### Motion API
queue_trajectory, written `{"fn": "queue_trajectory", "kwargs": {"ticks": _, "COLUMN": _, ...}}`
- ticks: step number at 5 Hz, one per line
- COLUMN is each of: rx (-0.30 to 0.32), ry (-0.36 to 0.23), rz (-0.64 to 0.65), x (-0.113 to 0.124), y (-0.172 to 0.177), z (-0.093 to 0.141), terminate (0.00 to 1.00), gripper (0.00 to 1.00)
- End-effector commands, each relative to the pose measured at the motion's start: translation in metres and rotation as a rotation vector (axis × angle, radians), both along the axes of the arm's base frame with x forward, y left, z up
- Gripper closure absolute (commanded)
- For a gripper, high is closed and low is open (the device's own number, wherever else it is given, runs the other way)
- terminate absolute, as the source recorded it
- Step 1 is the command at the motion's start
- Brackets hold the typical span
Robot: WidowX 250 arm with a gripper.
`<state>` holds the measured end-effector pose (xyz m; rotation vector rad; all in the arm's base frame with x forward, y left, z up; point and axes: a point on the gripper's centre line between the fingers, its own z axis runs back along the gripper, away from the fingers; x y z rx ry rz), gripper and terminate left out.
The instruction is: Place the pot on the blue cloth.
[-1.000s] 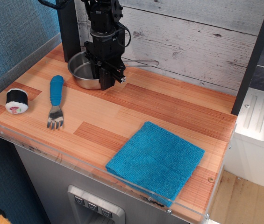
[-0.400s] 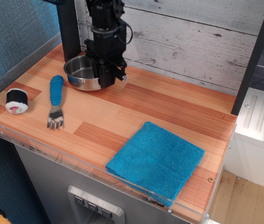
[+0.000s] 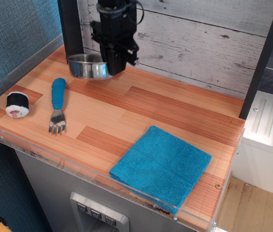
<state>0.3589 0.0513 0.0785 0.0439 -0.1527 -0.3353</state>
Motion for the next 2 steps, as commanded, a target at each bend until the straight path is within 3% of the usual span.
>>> {"fn": "queue_trajectory", "kwargs": {"ticks": 1, "rx": 0.006, "ry": -0.110, "rz": -0.092, "x": -0.026, "y": -0.039, "z": 0.042, "terminate": 0.00, "gripper": 1.00}}
{"fn": "queue_trajectory", "kwargs": {"ticks": 2, "rx": 0.006, "ry": -0.105, "rz": -0.157, "x": -0.053, "y": -0.055, "z": 0.040, "terminate": 0.00, "gripper": 1.00}}
